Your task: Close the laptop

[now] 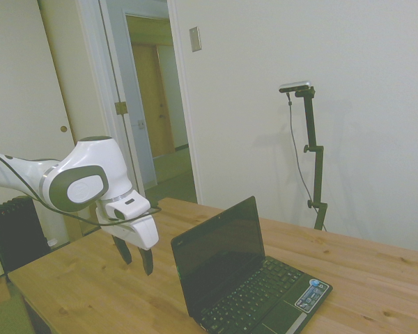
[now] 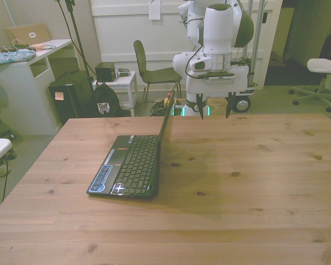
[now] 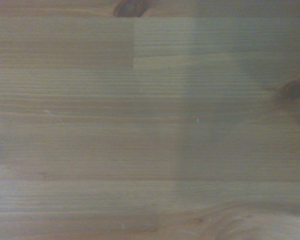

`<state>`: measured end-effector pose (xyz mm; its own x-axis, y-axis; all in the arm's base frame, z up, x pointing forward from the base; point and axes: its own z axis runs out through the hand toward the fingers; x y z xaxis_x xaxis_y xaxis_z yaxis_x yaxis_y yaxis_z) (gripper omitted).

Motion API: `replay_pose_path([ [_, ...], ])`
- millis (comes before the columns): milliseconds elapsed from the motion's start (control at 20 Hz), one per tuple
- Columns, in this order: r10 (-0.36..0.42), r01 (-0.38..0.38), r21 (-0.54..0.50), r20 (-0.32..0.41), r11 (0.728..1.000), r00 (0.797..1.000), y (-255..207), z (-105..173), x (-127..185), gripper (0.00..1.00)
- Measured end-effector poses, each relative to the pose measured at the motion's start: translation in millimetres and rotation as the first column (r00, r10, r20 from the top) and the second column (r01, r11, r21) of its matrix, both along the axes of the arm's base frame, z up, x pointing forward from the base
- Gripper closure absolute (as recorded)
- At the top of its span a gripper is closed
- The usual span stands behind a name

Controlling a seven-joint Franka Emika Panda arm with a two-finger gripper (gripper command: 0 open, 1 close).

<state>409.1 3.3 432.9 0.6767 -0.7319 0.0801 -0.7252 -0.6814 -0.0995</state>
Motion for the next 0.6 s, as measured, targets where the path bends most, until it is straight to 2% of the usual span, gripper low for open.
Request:
replay_pose_path([
  [100,-0.001,0.001,-0.002,0.000,1.000,1.000,0.4,0.3,0.9,0.00],
  [250,-0.008,0.009,-0.015,0.035,1.000,0.999,13.4,22.3,15.9,0.00],
  [450,-0.035,0.037,-0.032,0.060,0.999,0.998,30.6,50.0,46.2,0.00],
  [600,-0.089,0.091,-0.022,0.066,0.996,0.994,18.6,65.2,77.3,0.00],
])
